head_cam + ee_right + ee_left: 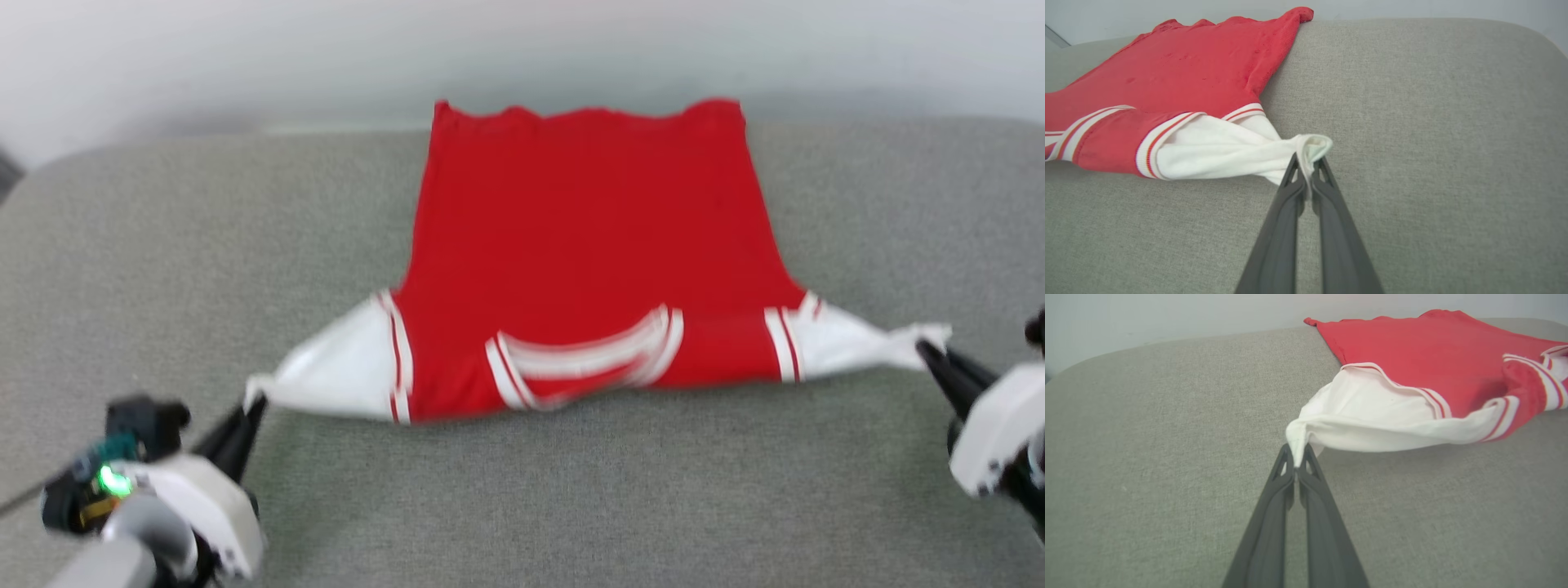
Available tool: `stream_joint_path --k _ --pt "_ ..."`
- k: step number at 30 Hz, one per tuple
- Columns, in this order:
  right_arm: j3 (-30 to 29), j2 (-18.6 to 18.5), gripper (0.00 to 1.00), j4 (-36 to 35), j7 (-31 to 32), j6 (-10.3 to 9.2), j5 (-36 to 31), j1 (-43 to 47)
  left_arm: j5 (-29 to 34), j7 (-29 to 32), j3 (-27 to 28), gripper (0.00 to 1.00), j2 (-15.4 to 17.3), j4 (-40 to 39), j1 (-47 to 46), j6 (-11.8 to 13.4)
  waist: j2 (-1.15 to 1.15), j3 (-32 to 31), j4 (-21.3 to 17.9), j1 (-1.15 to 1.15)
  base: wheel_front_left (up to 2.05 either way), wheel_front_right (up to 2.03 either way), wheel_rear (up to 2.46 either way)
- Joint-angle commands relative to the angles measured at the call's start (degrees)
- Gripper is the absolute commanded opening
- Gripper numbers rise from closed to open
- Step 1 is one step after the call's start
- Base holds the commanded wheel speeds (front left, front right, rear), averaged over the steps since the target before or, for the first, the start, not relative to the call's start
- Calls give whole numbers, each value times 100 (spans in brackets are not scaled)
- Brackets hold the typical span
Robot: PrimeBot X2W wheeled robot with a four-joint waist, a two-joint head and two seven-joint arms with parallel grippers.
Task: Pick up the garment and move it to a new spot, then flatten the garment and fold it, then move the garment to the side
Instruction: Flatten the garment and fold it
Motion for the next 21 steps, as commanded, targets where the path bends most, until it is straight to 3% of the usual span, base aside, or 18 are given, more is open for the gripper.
stream_joint_path --k 1,13,21 --pt "-19 -81 0 -48 -26 -8 8 111 -16 21 -4 0 38 -52 120 56 0 -201 13 2 0 0 0" --pt "49 -512 0 -1126 74 -8 -143 1834 -340 412 -115 0 488 -1440 2001 797 0 -494 -105 2 0 0 0" --pt "161 -693 0 -1363 165 -7 -381 2343 -262 510 -284 0 465 -1777 2218 942 0 -490 -126 2 0 0 0"
